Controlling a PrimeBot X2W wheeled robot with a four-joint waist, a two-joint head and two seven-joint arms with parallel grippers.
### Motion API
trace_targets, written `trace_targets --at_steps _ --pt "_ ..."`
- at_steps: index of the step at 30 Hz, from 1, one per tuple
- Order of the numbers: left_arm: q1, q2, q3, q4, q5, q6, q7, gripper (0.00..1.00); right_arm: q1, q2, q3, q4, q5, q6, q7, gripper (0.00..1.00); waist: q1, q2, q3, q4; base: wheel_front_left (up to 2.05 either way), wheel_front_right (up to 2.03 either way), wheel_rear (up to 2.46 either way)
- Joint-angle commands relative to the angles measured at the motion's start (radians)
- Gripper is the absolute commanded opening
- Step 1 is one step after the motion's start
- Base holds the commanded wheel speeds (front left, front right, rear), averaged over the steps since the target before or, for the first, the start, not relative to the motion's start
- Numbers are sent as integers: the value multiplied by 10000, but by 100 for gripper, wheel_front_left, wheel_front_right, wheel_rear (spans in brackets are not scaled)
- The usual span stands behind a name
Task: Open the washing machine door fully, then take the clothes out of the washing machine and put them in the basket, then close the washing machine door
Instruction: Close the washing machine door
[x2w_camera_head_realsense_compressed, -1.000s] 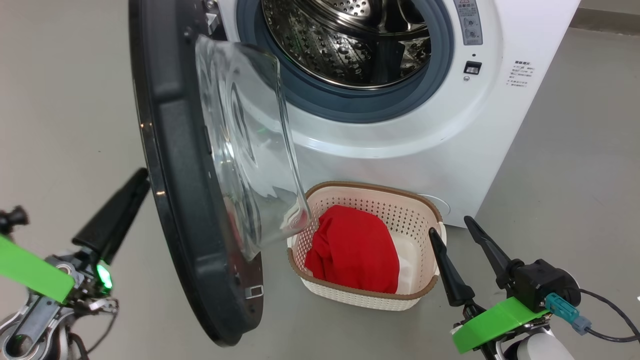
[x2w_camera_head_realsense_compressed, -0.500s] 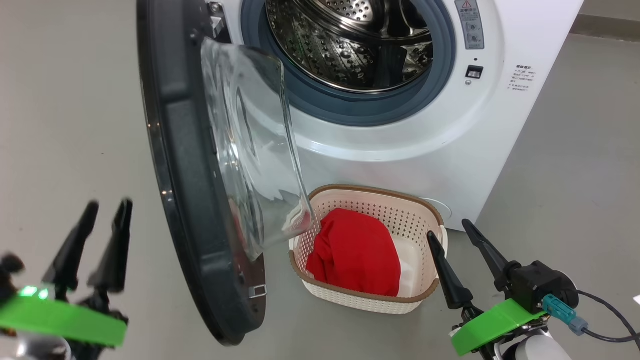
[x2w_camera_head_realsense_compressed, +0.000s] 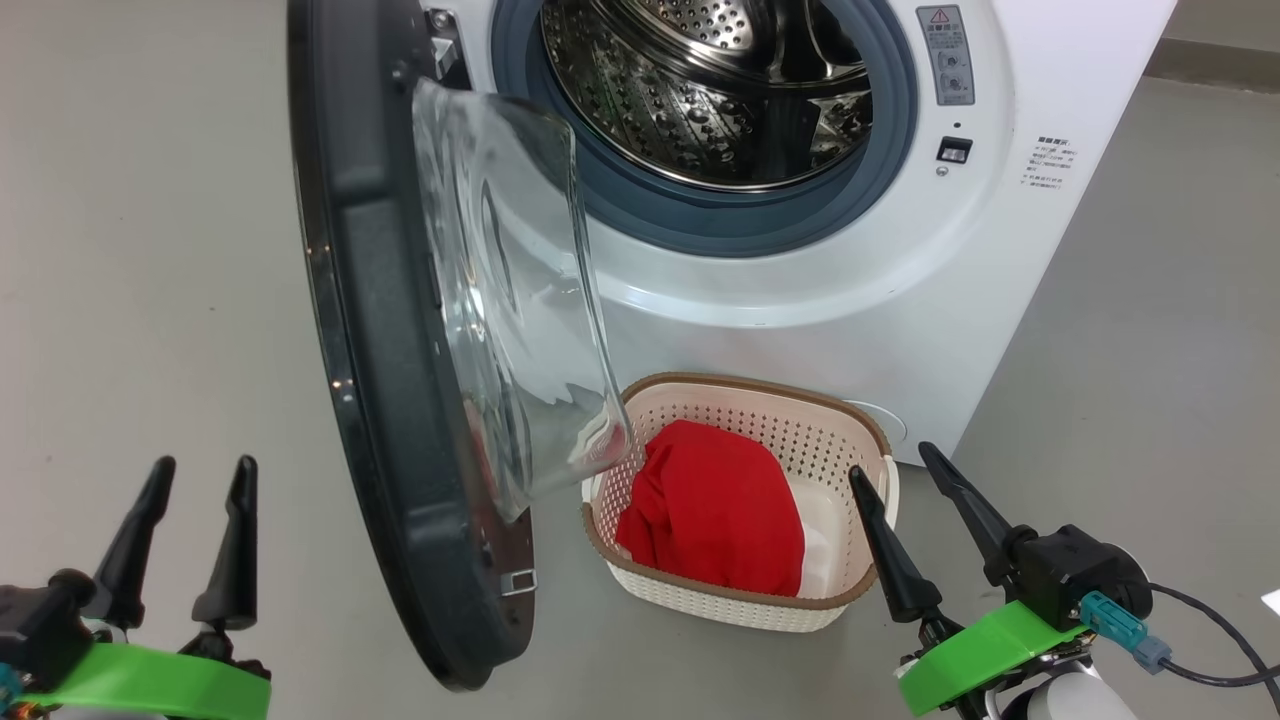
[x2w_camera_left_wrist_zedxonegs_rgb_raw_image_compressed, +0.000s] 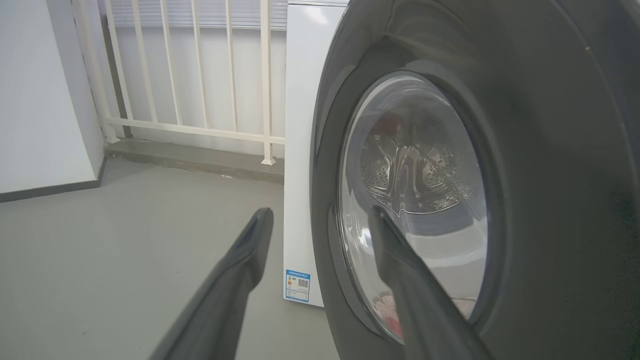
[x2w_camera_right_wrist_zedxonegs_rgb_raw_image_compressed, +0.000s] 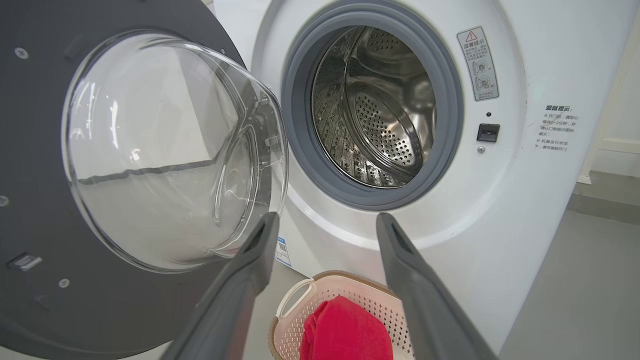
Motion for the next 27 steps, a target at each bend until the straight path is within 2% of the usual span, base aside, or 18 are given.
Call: trace_targets --at_steps 1,8,14,27 --pt "-266 43 664 -221 212 5 -117 100 -199 9 203 -246 172 65 -63 100 0 -1 16 -13 0 0 0" --pt "-96 -738 1171 -176 849 -50 -120 100 -262 9 196 -230 125 65 -63 100 0 -1 71 -59 0 0 0" --pt "-17 -1137 1289 -149 1216 -65 -121 100 -292 9 173 -205 122 65 -63 100 0 -1 54 -74 0 0 0" --pt "89 -1391 1036 -49 1217 -69 -121 100 -282 9 134 -217 158 65 -63 100 0 -1 8 2 0 0 0"
